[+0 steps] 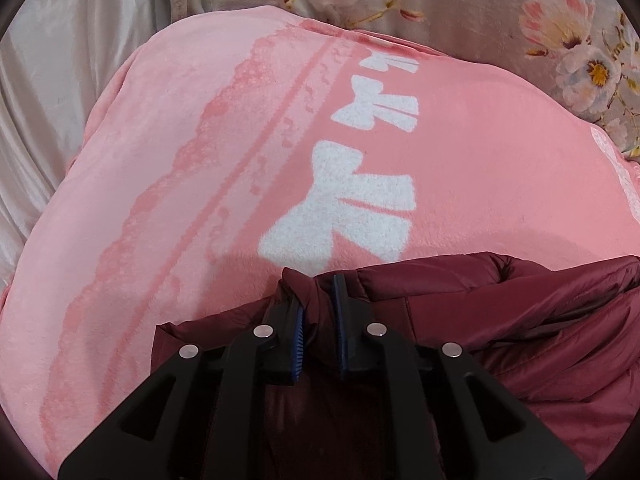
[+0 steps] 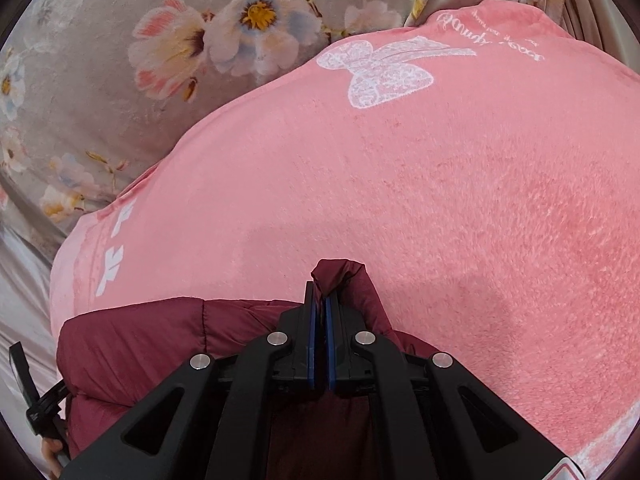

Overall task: Fold large clothes
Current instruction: 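Grasp the jacket edge with both tools and lift it, then fold the held jacket edge over the body with both tools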

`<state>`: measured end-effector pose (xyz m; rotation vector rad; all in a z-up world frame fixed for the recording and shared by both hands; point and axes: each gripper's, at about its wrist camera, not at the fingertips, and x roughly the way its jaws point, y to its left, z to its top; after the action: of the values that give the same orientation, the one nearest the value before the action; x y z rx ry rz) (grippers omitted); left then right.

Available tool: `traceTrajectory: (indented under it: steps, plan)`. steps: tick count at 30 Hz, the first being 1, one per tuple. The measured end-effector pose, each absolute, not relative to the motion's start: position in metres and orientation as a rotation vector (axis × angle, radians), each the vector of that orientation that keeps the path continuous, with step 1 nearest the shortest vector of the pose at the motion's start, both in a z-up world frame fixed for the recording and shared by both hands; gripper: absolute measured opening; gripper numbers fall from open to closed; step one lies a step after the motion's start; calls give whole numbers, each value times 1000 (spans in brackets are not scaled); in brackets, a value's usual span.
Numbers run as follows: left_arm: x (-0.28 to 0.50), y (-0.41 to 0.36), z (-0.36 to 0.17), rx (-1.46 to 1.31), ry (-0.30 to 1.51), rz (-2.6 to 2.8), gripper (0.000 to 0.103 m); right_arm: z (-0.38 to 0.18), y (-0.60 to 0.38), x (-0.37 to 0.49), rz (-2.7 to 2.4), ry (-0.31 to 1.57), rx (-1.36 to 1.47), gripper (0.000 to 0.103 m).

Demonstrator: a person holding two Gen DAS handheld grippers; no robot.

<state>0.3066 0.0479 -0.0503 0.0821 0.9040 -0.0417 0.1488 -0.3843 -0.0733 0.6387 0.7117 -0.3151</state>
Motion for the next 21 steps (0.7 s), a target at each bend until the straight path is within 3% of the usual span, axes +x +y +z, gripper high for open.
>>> traceTrajectory:
  steps: [11, 16, 19, 21]
  plan:
    - [310, 51, -52, 45, 894, -51, 13, -78, -386, 155, -320, 742, 640, 3]
    - [315, 62, -46, -30, 926, -95, 15, -75, -392, 151, -280, 712, 686, 12]
    - [315, 77, -23, -101, 949, -118, 26, -50, -391, 130, -308, 638, 659, 31]
    - [311, 81, -2, -81, 914, -106, 47, -28, -380, 116, -313, 569, 607, 40]
